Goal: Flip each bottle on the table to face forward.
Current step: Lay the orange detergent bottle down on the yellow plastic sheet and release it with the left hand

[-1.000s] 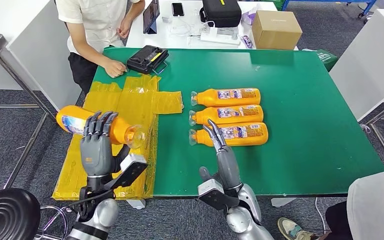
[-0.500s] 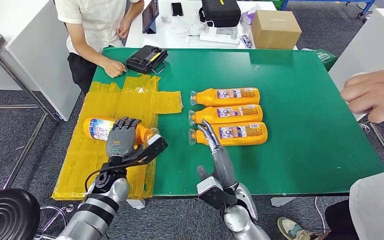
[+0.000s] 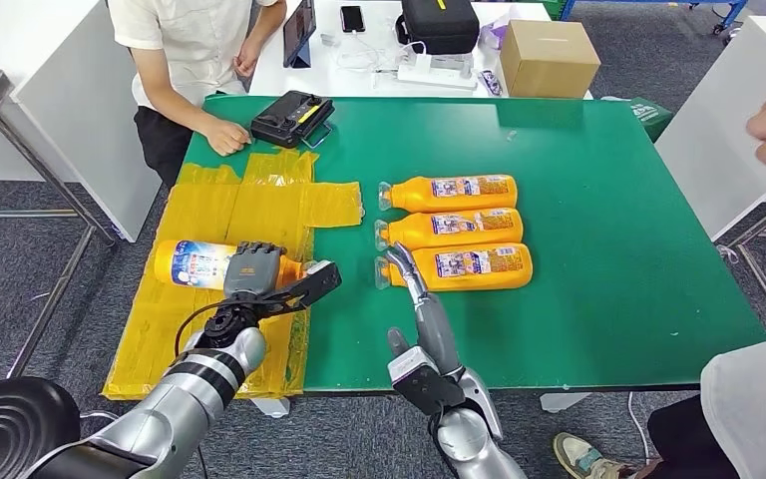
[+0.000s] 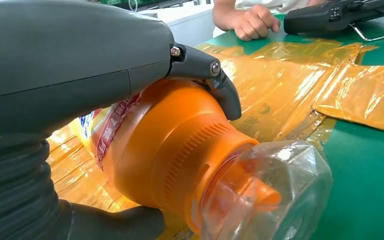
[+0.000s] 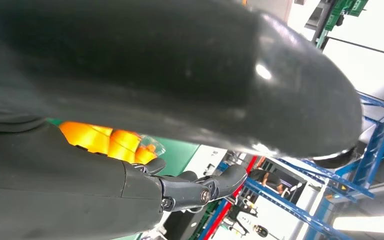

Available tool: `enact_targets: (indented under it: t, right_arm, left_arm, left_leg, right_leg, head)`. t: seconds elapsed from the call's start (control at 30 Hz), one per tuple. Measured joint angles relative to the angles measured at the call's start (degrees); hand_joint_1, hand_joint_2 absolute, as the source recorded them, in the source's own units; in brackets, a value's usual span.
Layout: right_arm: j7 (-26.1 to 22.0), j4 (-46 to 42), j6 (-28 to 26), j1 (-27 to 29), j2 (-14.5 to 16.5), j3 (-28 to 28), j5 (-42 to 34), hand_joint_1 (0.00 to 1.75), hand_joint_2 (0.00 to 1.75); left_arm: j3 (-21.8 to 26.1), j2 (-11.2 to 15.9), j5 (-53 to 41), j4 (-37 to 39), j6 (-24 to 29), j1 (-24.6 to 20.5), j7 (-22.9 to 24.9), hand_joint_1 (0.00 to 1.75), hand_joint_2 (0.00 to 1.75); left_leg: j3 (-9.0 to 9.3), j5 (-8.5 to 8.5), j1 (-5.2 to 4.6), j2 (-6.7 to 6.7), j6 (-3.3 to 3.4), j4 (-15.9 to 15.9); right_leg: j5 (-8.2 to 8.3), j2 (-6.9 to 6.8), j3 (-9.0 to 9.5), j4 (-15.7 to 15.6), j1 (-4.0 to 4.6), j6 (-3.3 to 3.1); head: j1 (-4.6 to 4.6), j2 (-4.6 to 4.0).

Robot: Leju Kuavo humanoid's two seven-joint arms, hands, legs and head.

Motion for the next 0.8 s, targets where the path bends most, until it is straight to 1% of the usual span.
enact_targets:
  t: [0.17, 0.27, 0.33, 0.37, 0.43, 0.5, 0.53, 0.57, 0.63, 0.8]
  right_arm:
    - [-1.1, 1.4, -0.2, 0.0, 0.3, -0.1, -0.7, 0.00, 0.00]
    - [-1.4, 1.9, -0.3, 0.0, 0.3, -0.2, -0.9, 0.00, 0.00]
    - [-1.7, 2.2, -0.4, 0.0, 0.3, -0.3, -1.1, 0.00, 0.00]
    - [-1.8, 2.3, -0.5, 0.0, 0.2, -0.3, -1.3, 0.00, 0.00]
    - [-2.7, 2.6, -0.7, 0.0, 0.1, -0.3, -2.2, 0.00, 0.00]
    - [-4.1, 3.0, -1.0, 0.0, -0.1, -0.2, -3.6, 0.00, 0.00]
    - [-4.7, 3.3, -1.3, 0.0, -0.2, 0.0, -4.3, 0.00, 0.00]
    - [-5.2, 3.6, -1.6, 0.0, -0.3, 0.2, -4.8, 0.00, 0.00]
    - [-5.6, 4.2, -1.9, -0.1, -0.4, 0.6, -5.4, 0.00, 0.00]
    - [-5.7, 5.1, -2.4, -0.4, -0.6, 1.5, -6.1, 0.00, 0.00]
  left_arm:
    - [1.4, -1.5, 6.6, 1.8, -5.0, -1.2, -7.9, 0.00, 1.75]
    - [1.9, -2.3, 8.2, 2.2, -5.7, -1.4, -9.7, 0.00, 1.75]
    - [2.2, -2.6, 10.7, 2.2, -6.1, -1.3, -12.7, 0.00, 1.75]
    - [2.4, -2.8, 13.0, 2.0, -6.4, -1.2, -15.3, 0.00, 1.75]
    - [2.9, -3.4, 21.8, 0.2, -7.8, 0.2, -23.6, 0.00, 1.75]
    - [3.4, -4.1, 36.0, -4.0, -10.7, 2.7, -32.2, 0.00, 1.75]
    - [3.5, -4.4, 43.3, -6.7, -12.1, 4.1, -34.9, 0.00, 1.75]
    - [3.5, -4.6, 49.5, -9.2, -13.0, 5.3, -36.4, 0.00, 1.75]
    - [3.3, -4.7, 56.3, -13.6, -13.6, 7.3, -37.4, 0.00, 1.75]
    - [2.1, -4.5, 60.7, -19.1, -13.3, 9.6, -37.5, 0.00, 1.75]
  left_leg:
    - [-0.01, 0.03, -0.02, -0.07, -0.01, 0.0]
    - [-0.01, 0.03, -0.06, -0.03, -0.01, 0.0]
    - [0.00, 0.03, -0.07, -0.05, -0.01, 0.0]
    - [-0.01, 0.03, -0.07, -0.07, 0.00, 0.0]
    - [-0.03, 0.04, -0.07, -0.08, 0.00, 0.0]
    - [-0.07, 0.03, -0.08, -0.06, 0.00, 0.0]
    - [-0.09, 0.03, -0.08, -0.04, 0.00, 0.0]
    - [-0.10, 0.03, -0.08, -0.04, 0.00, 0.0]
    - [-0.12, 0.03, -0.09, -0.08, 0.00, 0.0]
    - [-0.16, 0.05, -0.08, -0.14, 0.01, 0.0]
  right_leg:
    - [0.00, -0.06, 0.03, 0.0, -0.02, 0.00]
    - [0.00, -0.05, 0.02, 0.0, -0.06, 0.00]
    - [0.00, -0.06, 0.02, 0.0, -0.07, 0.00]
    - [0.00, -0.07, 0.02, 0.0, -0.07, 0.00]
    - [0.00, -0.07, 0.02, 0.0, -0.07, 0.00]
    - [0.00, -0.05, -0.01, 0.0, -0.07, 0.00]
    - [0.00, -0.04, -0.03, 0.0, -0.08, 0.00]
    - [0.00, -0.04, -0.05, 0.0, -0.08, 0.00]
    - [-0.01, -0.08, -0.08, 0.0, -0.08, 0.00]
    - [-0.01, -0.16, -0.09, 0.0, -0.07, 0.00]
  head:
    - [0.01, 0.00]
    - [0.00, 0.00]
    - [0.00, 0.00]
    - [0.00, 0.00]
    - [0.00, 0.00]
    - [0.01, 0.00]
    - [0.01, 0.00]
    - [0.01, 0.00]
    - [0.00, 0.00]
    - [0.00, 0.00]
